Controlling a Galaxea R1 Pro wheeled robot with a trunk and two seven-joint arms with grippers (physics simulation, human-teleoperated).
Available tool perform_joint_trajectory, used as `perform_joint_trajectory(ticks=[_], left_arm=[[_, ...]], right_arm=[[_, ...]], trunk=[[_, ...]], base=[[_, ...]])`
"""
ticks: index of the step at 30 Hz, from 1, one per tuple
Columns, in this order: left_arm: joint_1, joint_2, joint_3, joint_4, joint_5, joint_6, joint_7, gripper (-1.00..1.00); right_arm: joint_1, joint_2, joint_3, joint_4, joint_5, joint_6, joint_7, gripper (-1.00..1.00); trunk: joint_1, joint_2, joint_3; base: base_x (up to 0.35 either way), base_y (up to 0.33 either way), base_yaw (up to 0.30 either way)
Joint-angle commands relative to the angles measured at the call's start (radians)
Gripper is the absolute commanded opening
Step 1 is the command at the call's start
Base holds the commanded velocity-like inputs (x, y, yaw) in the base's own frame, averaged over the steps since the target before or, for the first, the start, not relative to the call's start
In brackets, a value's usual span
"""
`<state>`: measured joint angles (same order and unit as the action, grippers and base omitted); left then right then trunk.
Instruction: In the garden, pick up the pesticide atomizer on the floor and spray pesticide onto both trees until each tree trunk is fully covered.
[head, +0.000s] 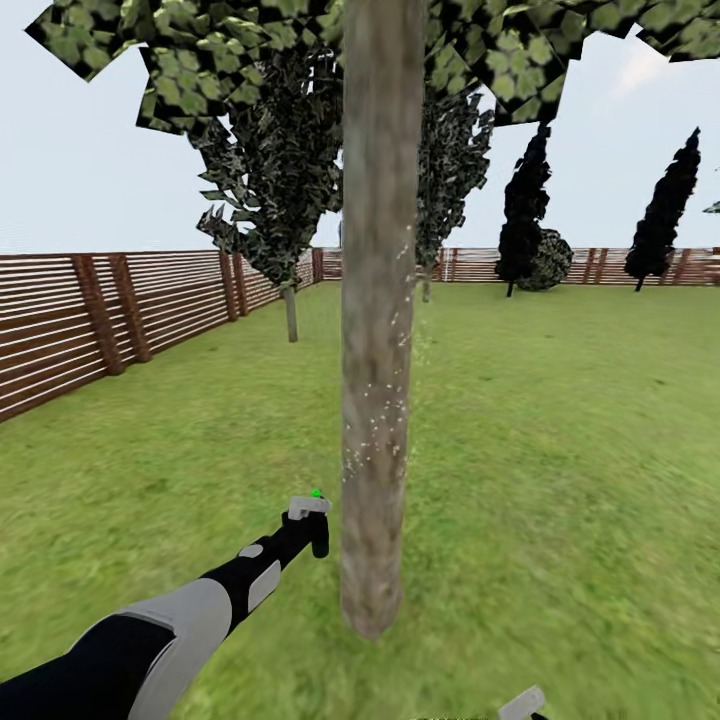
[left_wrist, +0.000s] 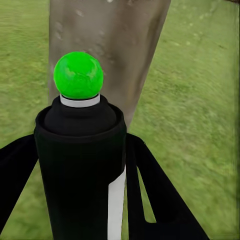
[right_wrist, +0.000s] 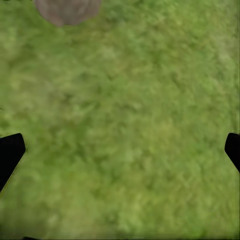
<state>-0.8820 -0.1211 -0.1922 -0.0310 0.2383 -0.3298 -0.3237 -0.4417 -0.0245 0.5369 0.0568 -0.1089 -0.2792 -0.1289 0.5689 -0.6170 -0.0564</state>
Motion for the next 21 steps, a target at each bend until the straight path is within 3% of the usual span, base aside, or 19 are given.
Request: perform_joint_trajectory(ticks=[1,10,16,17,19,21], left_arm=[[0.0,0.0,0.001,0.0,0.001,0.0,0.0,-1.0],[0.007,0.001,0.0,0.0,0.0,0.0,-0.003,-1.0],[0.03,-0.001,-0.002,-0.007,0.001,0.001,-0.001,-1.0],[0.03,-0.001,-0.003,-0.01,0.001,0.016,-0.001,-1.0],[0.031,-0.002,-0.007,-0.046,0.002,0.108,-0.001,-1.0],[0.031,-0.002,-0.008,-0.172,0.002,0.236,0.024,-1.0]], right_arm=[[0.0,0.0,0.0,0.0,0.0,0.001,0.0,1.0],[0.001,0.003,0.0,0.0,0.0,0.003,0.002,1.0],[0.001,0.015,0.001,-0.002,0.001,0.001,0.002,1.0],[0.001,0.015,0.001,-0.001,0.001,0.002,0.002,1.0],[0.001,0.013,0.0,0.0,0.0,0.003,0.002,1.0],[0.001,0.012,-0.001,0.0,0.0,0.003,0.002,1.0]], trunk=[[0.0,0.0,0.0],[0.0,0.0,0.0],[0.0,0.0,-0.001],[0.0,0.0,-0.001],[0.0,0.0,-0.001],[0.0,0.0,-0.001]], base=[[0.0,0.35,-0.291],[0.0,0.35,-0.293],[0.0,0.093,-0.037],[0.0,0.004,-0.002],[0.0,0.002,-0.001],[0.0,0.0,0.0]])
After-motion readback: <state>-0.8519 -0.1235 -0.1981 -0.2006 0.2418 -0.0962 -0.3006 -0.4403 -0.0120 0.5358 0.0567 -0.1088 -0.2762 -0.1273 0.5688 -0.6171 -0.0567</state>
